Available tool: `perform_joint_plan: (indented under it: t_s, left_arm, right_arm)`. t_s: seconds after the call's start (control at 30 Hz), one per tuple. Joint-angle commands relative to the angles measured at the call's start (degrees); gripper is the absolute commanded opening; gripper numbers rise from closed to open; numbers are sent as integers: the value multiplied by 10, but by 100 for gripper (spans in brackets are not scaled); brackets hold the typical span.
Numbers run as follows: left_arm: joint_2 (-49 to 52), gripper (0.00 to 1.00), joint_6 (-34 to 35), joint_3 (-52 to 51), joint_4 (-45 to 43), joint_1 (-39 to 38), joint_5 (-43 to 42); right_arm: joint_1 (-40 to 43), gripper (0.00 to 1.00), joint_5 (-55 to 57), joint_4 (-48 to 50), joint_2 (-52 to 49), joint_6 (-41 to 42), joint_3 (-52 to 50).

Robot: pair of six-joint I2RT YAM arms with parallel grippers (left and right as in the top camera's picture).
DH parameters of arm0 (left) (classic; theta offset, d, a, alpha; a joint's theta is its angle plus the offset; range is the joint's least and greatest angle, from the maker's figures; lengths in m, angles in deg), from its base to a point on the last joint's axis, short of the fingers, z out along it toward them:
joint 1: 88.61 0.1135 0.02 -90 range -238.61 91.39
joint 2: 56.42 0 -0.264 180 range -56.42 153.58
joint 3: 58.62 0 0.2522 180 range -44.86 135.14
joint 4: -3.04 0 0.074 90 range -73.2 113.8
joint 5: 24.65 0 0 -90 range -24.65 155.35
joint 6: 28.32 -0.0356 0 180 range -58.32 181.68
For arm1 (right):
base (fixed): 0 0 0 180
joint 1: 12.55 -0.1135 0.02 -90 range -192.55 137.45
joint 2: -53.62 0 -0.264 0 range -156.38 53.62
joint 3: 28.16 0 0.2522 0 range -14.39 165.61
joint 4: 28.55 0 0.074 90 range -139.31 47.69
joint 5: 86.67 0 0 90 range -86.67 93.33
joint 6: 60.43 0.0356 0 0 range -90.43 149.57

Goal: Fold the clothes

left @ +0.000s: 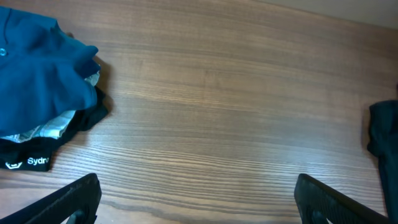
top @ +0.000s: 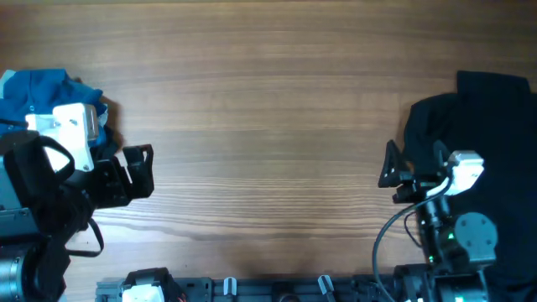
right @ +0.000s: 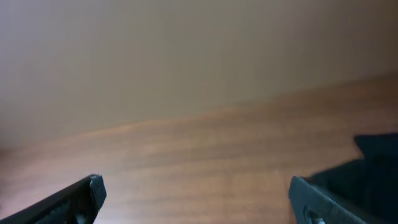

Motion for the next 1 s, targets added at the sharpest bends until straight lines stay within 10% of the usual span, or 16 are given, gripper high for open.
perform_joint_plan:
  t_s: [0.0,0.97]
  left_arm:
    - [0,100,7,0,-1,-4,3]
    - [0,100,7,0,-1,-4,3]
  right_arm:
    - [4,100,-3,39,63,9,-79]
    - [4,100,10,111,117,7,-188]
